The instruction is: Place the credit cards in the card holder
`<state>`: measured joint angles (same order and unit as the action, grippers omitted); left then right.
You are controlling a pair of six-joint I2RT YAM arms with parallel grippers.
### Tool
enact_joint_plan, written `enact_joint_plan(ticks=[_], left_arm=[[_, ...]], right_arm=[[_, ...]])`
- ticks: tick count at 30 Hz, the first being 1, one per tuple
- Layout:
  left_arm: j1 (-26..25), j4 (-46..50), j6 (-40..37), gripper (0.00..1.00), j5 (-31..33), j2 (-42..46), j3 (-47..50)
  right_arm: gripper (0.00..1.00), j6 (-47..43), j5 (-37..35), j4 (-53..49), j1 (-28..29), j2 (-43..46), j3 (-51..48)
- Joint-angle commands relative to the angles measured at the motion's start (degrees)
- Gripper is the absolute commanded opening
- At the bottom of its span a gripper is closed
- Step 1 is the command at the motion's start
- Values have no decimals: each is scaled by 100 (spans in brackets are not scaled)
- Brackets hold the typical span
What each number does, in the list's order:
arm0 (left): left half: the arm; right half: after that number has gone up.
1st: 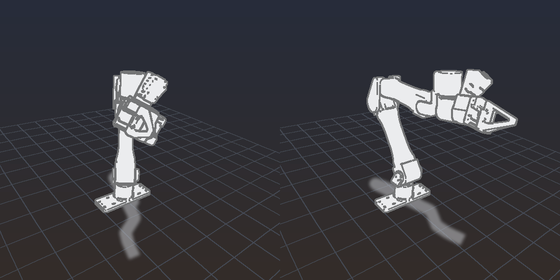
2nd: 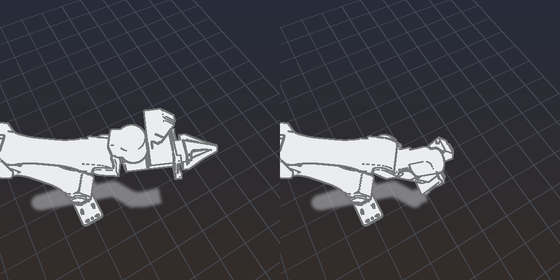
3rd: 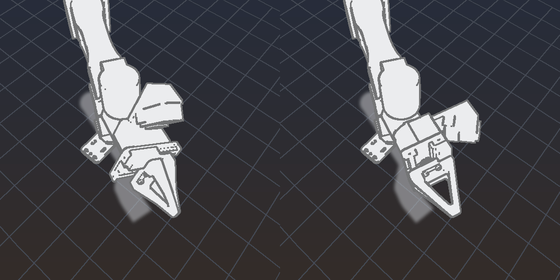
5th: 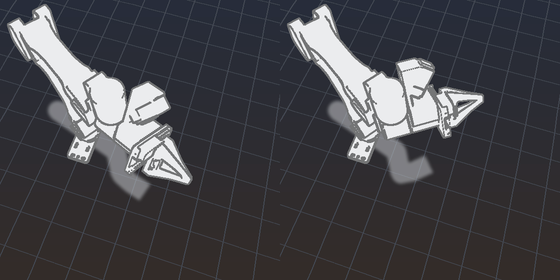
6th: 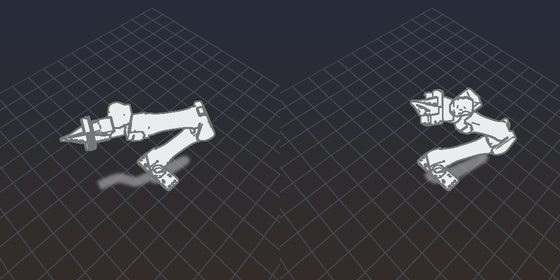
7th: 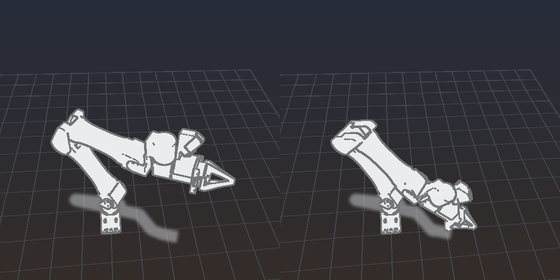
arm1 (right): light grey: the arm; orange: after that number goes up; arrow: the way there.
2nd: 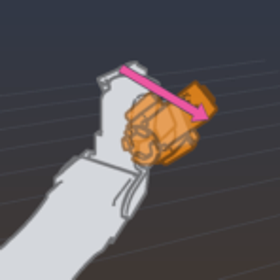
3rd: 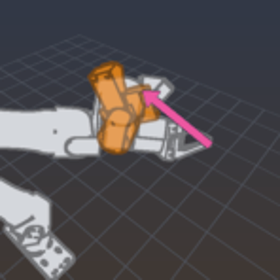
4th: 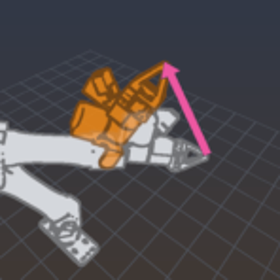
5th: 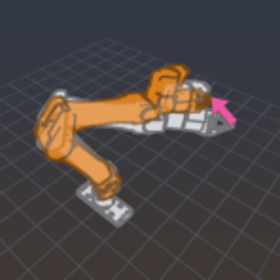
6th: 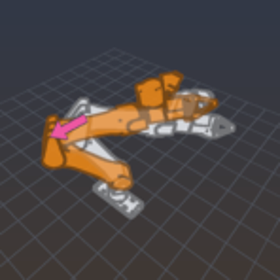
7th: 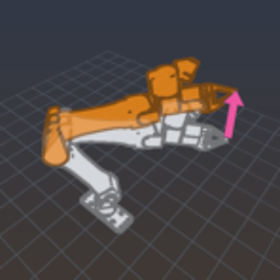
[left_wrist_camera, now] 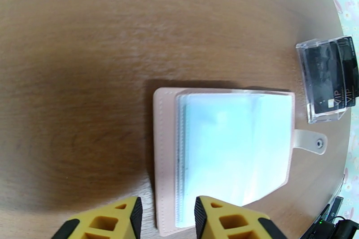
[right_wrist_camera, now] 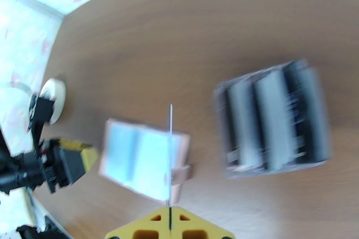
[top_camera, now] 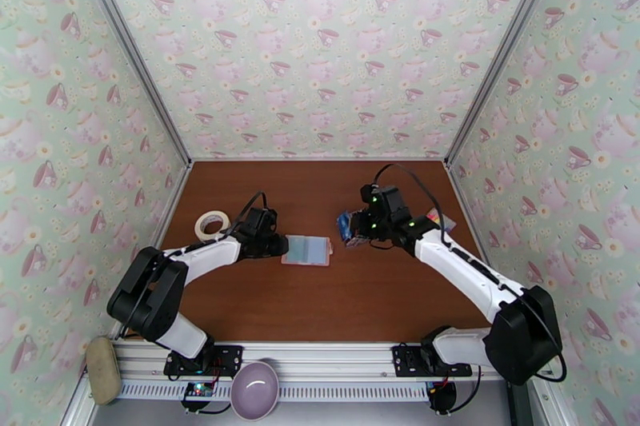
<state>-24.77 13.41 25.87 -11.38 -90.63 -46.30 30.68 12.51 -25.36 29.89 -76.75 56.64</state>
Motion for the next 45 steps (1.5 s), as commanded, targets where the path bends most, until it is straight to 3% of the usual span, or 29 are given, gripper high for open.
enact_joint_plan(ticks=[1,10,19,31,45], left_arm=[[25,-35,-73,37,-200,38,-131],[22,-59,-123,37,-262,-131,-133],[26,-103,-152,37,-251,-279,-146],[25,-181,-186,37,-216,-431,-110],[-23,-250,-187,37,-240,-490,-68]], right_arm=[[1,654,199,756,290,81,-227],[2,1396,64,2017,1086,-409,-619],[2,1744,-243,2592,1505,-966,-628],[2,2149,-664,3558,1528,-1427,-1198],[2,2256,-911,3796,1522,-1424,-1511]])
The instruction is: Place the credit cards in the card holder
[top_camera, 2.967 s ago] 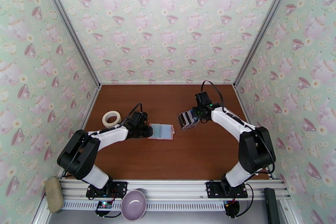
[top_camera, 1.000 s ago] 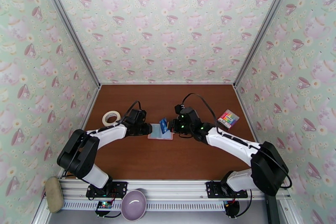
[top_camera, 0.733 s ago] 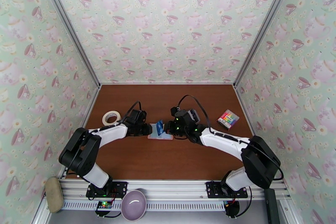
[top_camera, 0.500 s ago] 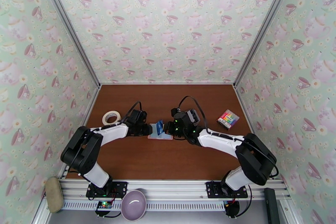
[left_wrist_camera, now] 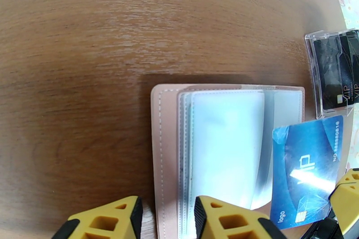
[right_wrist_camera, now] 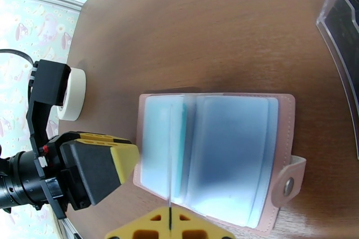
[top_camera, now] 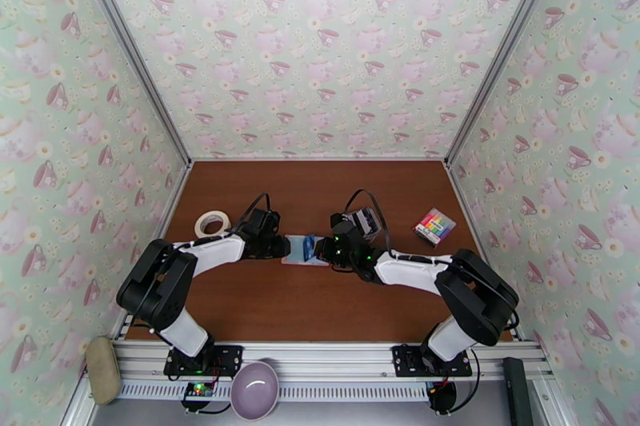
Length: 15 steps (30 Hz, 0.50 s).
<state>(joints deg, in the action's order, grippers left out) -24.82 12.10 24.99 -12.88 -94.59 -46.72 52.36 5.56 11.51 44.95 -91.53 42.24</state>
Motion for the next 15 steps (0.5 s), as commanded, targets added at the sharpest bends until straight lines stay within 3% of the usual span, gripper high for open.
enact_joint_plan(ticks=[1,15], left_arm=[[-28,-122,-91,38,-91,-86,-34],[-141,13,-102,35,57,-187,-127]], right_arm=[[2,73,-254,98,10,59,-83],[2,63,-221,142,-66,-118,-6]])
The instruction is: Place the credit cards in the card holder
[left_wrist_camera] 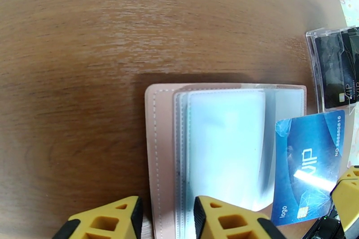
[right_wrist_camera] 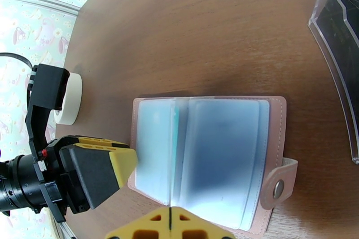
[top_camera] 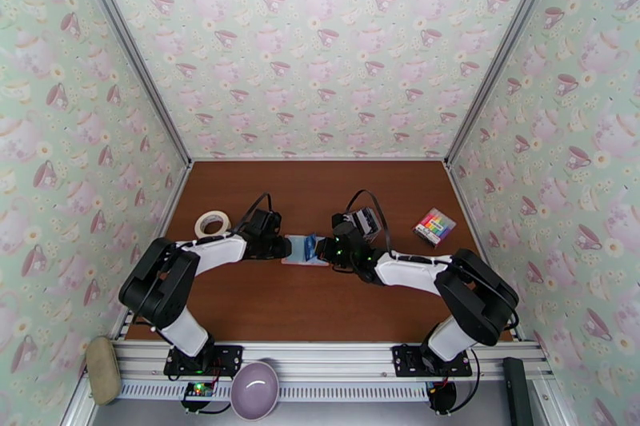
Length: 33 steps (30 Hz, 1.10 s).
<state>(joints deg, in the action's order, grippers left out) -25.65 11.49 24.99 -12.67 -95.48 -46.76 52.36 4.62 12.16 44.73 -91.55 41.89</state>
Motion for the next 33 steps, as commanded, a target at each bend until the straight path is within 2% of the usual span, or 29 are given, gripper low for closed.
enact_joint_plan(ticks=[1,7,18,33], left_arm=[[-61,99,-117,35,51,-96,-131],[-58,124,-110,30,114,-77,-98],[-67,132,-118,29,121,-125,-87],[-63,176,-124,25,161,-99,-63]], right_arm=[[2,57,-129,83,-59,-126,23],[2,49,-46,127,-121,-229,80],[2,116,96,365,-138,-448,144],[2,108,74,319,-132,-164,56]])
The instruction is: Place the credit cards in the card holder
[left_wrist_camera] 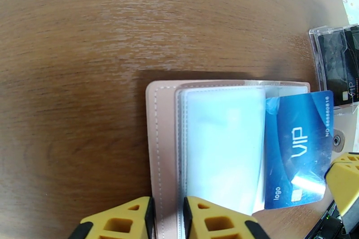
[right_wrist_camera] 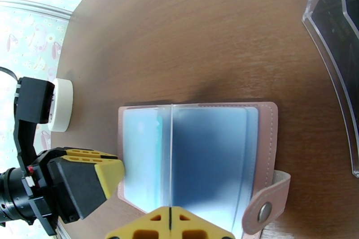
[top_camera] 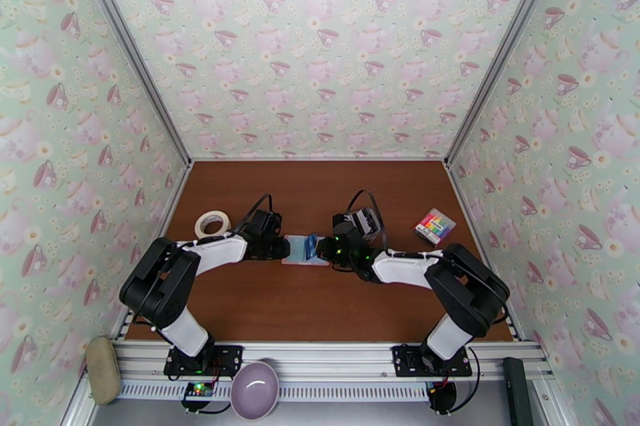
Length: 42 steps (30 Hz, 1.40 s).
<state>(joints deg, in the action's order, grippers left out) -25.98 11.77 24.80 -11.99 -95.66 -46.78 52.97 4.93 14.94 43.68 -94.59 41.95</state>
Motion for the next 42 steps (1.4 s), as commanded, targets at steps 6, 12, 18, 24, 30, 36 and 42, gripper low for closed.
enact_joint_plan(ticks=[6,12,18,24,30,36,42], left_arm=[[-24,155,-98,23,108,-106,-72],[-26,158,-93,22,109,-108,-70],[-29,131,-80,22,100,-120,-51],[-30,123,-64,22,94,-115,-50],[-25,124,-63,22,83,-119,-71],[-25,131,-58,22,75,-129,-85],[-26,126,-54,22,65,-120,-62]], right_arm=[[2,47,84,68,-35,108,67],[2,73,131,148,-31,-3,85],[2,99,201,229,-31,-95,102],[2,99,167,227,-31,-143,96],[1,126,131,280,-29,-115,10],[1,128,114,323,-32,-175,-25],[1,148,149,485,-35,-352,-46]])
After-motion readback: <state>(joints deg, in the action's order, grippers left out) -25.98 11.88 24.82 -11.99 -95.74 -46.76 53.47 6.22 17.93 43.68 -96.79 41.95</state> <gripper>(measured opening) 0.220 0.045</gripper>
